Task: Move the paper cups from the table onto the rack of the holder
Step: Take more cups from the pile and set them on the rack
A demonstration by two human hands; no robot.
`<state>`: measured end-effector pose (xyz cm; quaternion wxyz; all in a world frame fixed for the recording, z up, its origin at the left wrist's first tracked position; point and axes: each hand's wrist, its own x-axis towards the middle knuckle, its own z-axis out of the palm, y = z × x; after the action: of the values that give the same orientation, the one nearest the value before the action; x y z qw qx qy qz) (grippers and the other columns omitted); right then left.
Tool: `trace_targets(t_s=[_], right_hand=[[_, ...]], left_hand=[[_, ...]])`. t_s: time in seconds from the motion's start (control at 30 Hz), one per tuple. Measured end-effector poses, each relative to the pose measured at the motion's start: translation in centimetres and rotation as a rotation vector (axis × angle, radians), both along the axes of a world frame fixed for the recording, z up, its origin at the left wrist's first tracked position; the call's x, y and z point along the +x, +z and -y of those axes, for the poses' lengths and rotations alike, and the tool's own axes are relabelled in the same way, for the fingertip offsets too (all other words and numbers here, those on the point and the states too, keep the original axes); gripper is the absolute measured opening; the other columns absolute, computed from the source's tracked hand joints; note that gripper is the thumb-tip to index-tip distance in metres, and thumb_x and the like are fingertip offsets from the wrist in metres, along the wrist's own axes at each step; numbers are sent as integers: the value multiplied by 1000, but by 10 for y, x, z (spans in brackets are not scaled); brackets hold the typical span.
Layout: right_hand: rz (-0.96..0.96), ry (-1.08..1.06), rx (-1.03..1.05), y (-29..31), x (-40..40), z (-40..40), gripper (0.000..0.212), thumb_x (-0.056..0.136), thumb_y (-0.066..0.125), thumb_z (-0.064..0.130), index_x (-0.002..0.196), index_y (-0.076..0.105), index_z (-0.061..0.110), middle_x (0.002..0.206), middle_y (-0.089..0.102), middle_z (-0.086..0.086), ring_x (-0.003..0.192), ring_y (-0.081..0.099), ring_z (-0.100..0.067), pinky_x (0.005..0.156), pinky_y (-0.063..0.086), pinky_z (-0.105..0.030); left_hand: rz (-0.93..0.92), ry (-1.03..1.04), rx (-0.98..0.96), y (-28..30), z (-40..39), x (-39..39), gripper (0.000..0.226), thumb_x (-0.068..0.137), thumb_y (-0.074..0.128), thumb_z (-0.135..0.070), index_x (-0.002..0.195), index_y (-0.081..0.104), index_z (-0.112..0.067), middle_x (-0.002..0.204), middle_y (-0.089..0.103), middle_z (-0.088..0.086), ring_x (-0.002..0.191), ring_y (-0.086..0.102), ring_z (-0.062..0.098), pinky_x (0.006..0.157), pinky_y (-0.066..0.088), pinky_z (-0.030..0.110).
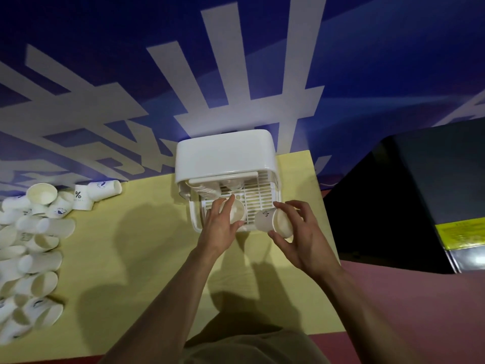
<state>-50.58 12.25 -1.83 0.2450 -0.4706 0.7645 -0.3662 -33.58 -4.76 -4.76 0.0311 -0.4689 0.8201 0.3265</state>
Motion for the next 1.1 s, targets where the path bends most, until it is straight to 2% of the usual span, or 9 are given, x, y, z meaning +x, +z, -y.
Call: trace_targets(t_s=[0.13,0.2,0.27,0.3,0.4,0.53,0.7,0.9,1.1], right_hand=[[-19,13,-13,7,4,16,67,92,71,44,150,38,37,145,37,7,128,51,-16,102,51,-30],[-32,40,-41,12,8,27,71,93,70,45,152,34,32,146,38,9,130,47,-12,103,45,-26],[-89,81,-51,18,15,39,70,93,69,45,152,34,28,147,37,9,130,46,-13,95,52,-29],[-140,113,-51,20,18,46,69,93,69,46,151,36,28,147,37,9,130,46,-15,88,57,-32],[-251,240,-33,25,29,66,69,93,69,44,151,38,26,150,39,5,131,46,-20,77,61,-40],[-361,324,15,21,39,91,71,88,77,38,148,45,17,146,47,-4,125,52,-28,75,57,-40],[-358,335,195,-3,54,113,70,90,71,45,150,45,19,148,47,-3,128,48,-29,97,49,-41],[-352,277,259,-22,68,122,70,91,73,43,150,46,17,148,50,-3,129,48,-28,105,44,-42],[-401,276,256,-11,80,120,75,86,80,37,148,49,8,150,49,-16,134,46,-38,111,40,-49]], left_hand=[[-20,-4,-11,2,-2,6,81,94,68,-36,161,22,-28,159,23,3,147,27,28,119,32,47],[-67,10,-29,5,-4,15,81,94,68,-37,160,22,-30,158,22,0,141,34,17,113,39,32],[-114,20,-65,10,-8,25,79,94,70,-32,159,26,-30,155,28,-1,128,35,-2,99,35,8],[-132,33,-77,13,-9,31,77,94,71,-31,158,28,-29,152,30,-2,126,35,-5,97,32,5],[-161,98,-84,24,-14,51,76,93,72,-28,156,30,-32,150,33,-6,136,37,11,103,35,19],[-191,130,-109,41,-20,78,69,94,71,-29,154,36,-29,148,38,-4,136,42,17,108,44,34],[-208,171,-108,50,-27,106,62,96,68,-30,151,40,-28,146,41,-4,136,42,17,110,44,38],[-209,192,-72,50,-33,132,57,97,64,-30,150,43,-26,146,39,-4,134,43,16,108,46,41],[-232,199,-61,50,-30,153,55,97,64,-29,149,44,-28,143,40,-5,128,47,17,105,47,40]])
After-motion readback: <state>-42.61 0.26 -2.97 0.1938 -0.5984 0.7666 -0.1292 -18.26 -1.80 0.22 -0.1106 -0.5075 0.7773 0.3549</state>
